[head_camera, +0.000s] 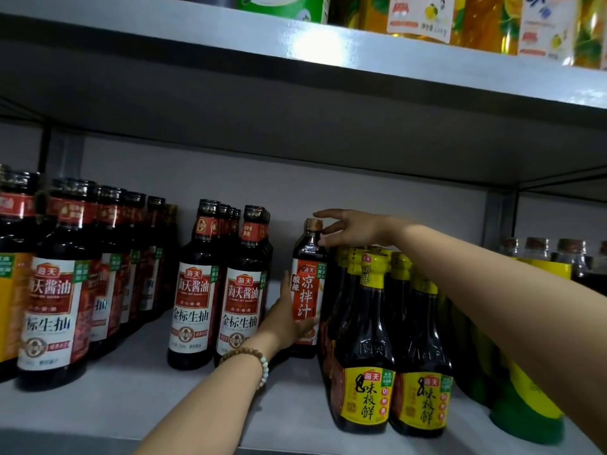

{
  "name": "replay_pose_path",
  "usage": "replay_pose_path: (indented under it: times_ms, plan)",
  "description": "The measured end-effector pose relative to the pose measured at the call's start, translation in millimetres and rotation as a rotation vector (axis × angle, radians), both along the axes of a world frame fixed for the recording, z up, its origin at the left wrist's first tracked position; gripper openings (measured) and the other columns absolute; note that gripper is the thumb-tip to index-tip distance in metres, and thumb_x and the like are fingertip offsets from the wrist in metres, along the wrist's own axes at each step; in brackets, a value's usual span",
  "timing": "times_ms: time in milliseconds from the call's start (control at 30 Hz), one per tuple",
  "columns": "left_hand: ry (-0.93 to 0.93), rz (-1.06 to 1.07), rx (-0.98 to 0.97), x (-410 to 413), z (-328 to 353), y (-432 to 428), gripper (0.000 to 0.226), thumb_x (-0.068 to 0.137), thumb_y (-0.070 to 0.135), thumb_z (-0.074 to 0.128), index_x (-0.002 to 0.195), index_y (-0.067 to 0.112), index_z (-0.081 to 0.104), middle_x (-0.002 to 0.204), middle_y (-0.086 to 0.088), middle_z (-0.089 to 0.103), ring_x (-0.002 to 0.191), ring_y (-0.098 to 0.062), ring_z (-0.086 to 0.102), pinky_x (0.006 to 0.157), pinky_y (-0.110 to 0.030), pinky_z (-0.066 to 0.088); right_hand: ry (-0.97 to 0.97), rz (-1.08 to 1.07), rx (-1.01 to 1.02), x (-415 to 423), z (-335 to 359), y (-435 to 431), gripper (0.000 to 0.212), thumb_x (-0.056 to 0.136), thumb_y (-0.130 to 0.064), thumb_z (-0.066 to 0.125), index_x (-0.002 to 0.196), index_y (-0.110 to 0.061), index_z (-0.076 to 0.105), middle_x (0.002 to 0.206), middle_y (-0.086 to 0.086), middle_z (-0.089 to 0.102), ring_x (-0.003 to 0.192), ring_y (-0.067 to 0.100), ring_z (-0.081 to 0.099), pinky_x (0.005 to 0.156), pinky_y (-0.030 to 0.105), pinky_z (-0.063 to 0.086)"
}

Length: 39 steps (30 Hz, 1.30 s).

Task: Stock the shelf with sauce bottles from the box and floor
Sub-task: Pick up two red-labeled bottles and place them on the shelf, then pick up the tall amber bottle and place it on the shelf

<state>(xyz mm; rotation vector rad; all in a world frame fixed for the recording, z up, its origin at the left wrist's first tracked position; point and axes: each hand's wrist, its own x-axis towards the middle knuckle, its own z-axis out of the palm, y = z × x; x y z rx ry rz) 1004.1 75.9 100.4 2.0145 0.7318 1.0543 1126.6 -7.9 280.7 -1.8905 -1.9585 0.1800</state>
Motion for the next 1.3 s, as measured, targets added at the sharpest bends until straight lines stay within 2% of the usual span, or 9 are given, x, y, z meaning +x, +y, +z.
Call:
replay_pose_path:
  times_ms: [133,233,400,467,533,800,900,1067,1300]
  plan:
    - [-0.065,0.041,-0.039,1.6,5.1,-4.6,0.106,0.081,0.023,0.071,0.149,0.026,-0.011,0.146,-0.002,0.039,0.129,-0.021,0.044,0.108,-0.042,0.035,0.006,0.016,0.131,-3.6,3.9,-22.4,0.065,0.091,-0.038,0.058,0.147,-0.027,0.026,0.151,0.007,0.035,0.137,0.022,0.037,0.1,0.028,0.035]
    - [-0.177,0.159,-0.025,-0.8,10.7,-18.3,0.088,0.086,0.028,0.064,0.149,0.022,0.003,0.146,0.0,0.039,0.131,-0.02,0.042,0.103,-0.035,0.036,0.011,0.02,0.202,-8.4,7.8,-45.2,0.058,0.093,-0.036,0.055,0.146,-0.028,0.03,0.15,0.003,0.037,0.134,0.019,0.04,0.104,0.027,0.034]
    - [-0.092,0.174,0.187,-30.6,14.0,-66.7,0.061,0.09,0.028,0.059,0.142,0.025,0.028,0.116,0.018,0.045,0.097,0.007,0.049,0.073,-0.005,0.041,-0.014,0.052,0.243,-25.9,3.3,-99.4,0.06,0.092,-0.036,0.057,0.145,-0.028,0.032,0.149,0.002,0.038,0.134,0.018,0.04,0.103,0.024,0.034]
    - [-0.068,0.229,0.238,-54.9,20.3,-86.9,0.061,0.091,0.03,0.058,0.144,0.023,0.028,0.134,0.014,0.042,0.117,-0.003,0.046,0.094,-0.015,0.035,-0.035,0.078,0.243,-34.0,-1.9,-121.9,0.062,0.091,-0.037,0.059,0.145,-0.025,0.033,0.15,0.003,0.038,0.136,0.018,0.038,0.109,0.029,0.033]
    - [-0.036,0.269,0.294,-81.1,23.4,-108.4,0.059,0.091,0.034,0.056,0.143,0.021,0.031,0.147,0.003,0.038,0.133,-0.015,0.037,0.1,-0.023,0.029,-0.06,0.103,0.238,-42.5,-10.6,-143.8,0.061,0.09,-0.038,0.059,0.145,-0.025,0.034,0.15,0.001,0.036,0.138,0.016,0.035,0.109,0.028,0.03]
    - [0.102,0.421,0.332,-176.0,-13.5,-211.8,0.067,0.084,0.062,0.051,0.139,0.028,0.036,0.145,0.006,0.04,0.131,-0.014,0.039,0.103,-0.032,0.036,-0.121,0.17,0.219,-84.9,-74.8,-218.9,0.065,0.089,-0.037,0.061,0.146,-0.028,0.031,0.152,-0.003,0.032,0.137,0.012,0.033,0.097,0.014,0.026]
    - [0.186,0.453,0.323,-205.6,-46.6,-250.0,0.076,0.077,0.076,0.041,0.138,0.031,0.036,0.143,0.007,0.041,0.13,-0.015,0.039,0.101,-0.031,0.036,-0.062,0.222,0.115,-101.7,-115.8,-241.7,0.073,0.088,-0.039,0.063,0.148,-0.029,0.023,0.157,-0.004,0.02,0.134,0.006,0.03,0.089,-0.002,0.023]
    - [0.37,0.465,0.271,-245.8,-102.6,-296.2,0.072,0.079,0.071,0.045,0.139,0.032,0.033,0.144,0.006,0.04,0.129,-0.016,0.041,0.097,-0.031,0.038,-0.061,0.233,-0.051,-130.4,-186.5,-270.3,0.083,0.083,-0.052,0.062,0.149,-0.032,0.016,0.16,-0.007,0.007,0.145,0.012,0.012,0.114,0.026,0.015]
    - [0.55,0.38,0.232,-291.5,-180.9,-326.4,0.067,0.086,0.056,0.052,0.142,0.023,0.035,0.145,0.0,0.041,0.132,-0.02,0.038,0.103,-0.035,0.038,0.026,0.221,-0.114,-161.4,-279.1,-293.0,0.079,0.085,-0.042,0.064,0.149,-0.031,0.019,0.16,-0.006,0.005,0.146,0.011,0.01,0.11,0.022,0.013]
